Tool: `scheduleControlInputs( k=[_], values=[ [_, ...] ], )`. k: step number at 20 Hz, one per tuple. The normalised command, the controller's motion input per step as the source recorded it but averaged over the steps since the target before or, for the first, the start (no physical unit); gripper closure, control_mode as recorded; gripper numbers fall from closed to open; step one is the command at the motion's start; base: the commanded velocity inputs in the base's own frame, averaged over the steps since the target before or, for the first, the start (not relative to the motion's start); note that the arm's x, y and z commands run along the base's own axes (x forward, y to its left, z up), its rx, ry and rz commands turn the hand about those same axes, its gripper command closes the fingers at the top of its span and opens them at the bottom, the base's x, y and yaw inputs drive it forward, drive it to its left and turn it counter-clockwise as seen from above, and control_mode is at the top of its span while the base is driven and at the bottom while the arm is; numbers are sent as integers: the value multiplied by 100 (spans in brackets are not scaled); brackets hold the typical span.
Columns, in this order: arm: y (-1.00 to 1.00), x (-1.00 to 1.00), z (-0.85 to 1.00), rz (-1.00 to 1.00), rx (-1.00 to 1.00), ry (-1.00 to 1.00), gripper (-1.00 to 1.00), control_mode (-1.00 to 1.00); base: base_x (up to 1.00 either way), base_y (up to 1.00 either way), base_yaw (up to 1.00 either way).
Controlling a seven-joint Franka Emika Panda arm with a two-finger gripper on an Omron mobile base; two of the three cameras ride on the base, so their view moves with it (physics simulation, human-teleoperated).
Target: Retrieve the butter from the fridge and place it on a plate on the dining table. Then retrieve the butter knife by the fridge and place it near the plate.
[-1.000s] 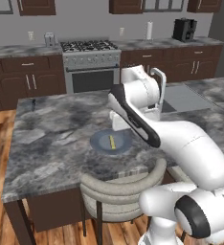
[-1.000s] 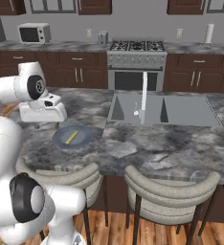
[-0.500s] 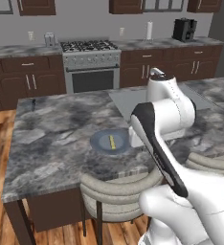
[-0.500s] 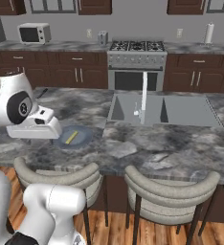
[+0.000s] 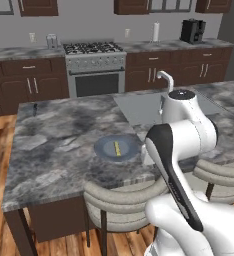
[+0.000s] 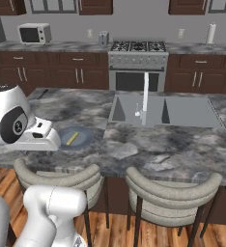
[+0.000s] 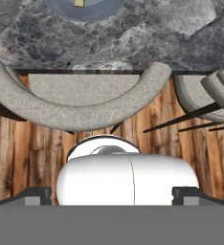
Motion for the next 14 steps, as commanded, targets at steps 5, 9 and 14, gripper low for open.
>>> scheduleControlInputs(
  k=[5, 9, 14],
  values=[
    [0, -10, 0, 0, 0, 0, -100, -100, 0, 0, 0],
    [0, -9, 0, 0, 0, 0, -100, -100, 0, 0, 0],
    [1, -15, -2, 2, 0, 0, -100, 100, -23, 5, 11]
  ],
)
